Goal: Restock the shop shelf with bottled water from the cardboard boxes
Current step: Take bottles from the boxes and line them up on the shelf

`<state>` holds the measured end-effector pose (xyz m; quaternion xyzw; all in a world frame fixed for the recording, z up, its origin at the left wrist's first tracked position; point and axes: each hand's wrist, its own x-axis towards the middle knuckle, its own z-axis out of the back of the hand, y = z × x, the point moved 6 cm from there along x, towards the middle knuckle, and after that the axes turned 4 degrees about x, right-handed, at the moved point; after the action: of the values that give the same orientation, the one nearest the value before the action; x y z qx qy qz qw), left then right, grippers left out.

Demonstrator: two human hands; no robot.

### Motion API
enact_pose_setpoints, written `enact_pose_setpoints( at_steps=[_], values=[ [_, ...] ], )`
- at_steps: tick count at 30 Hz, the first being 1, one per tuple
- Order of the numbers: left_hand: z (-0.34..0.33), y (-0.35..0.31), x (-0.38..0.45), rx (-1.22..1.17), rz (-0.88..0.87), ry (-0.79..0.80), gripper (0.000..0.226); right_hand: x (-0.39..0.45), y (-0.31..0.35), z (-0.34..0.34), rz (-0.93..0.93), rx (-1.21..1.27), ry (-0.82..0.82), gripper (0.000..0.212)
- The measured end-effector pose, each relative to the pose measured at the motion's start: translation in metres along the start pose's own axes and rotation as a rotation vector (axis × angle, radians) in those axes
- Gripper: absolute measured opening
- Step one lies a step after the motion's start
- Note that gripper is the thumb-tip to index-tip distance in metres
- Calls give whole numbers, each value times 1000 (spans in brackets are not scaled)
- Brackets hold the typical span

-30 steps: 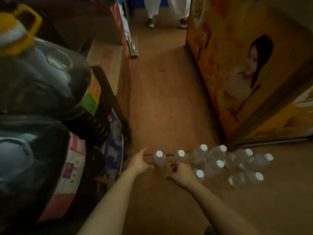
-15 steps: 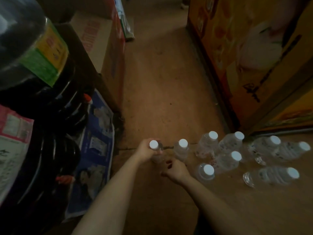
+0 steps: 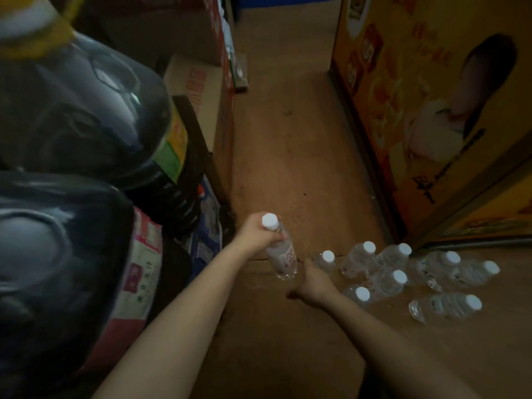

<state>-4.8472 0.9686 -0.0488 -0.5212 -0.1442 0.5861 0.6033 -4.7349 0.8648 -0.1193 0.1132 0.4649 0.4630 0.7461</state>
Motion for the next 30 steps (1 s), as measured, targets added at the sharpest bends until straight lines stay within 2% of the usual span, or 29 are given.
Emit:
enact_pose_setpoints(
  at_steps=[5, 11, 16, 20, 23, 27, 30],
  values=[
    [59, -109, -58, -58, 39, -85, 30, -71, 70, 63, 4, -12, -18, 84],
    [147, -262, -153, -29, -48, -83, 31, -172, 182, 161, 111, 30, -82, 101],
    [221, -385, -252, 58, -145, 72, 26, -259, 293, 230, 356, 135, -47, 85],
    [282, -449, -324, 97, -199, 86, 29, -324, 370, 262, 521, 145, -17, 69],
    [333, -471, -376, 73, -236, -50, 37, -365, 431, 268, 643, 152, -44, 60],
    [416, -460, -434, 5, -209, -352, 58, -403, 519, 238, 774, 133, -6, 68],
    [477, -438, -480, -62, -169, -557, 57, -426, 578, 197, 869, 118, -5, 72]
  ],
)
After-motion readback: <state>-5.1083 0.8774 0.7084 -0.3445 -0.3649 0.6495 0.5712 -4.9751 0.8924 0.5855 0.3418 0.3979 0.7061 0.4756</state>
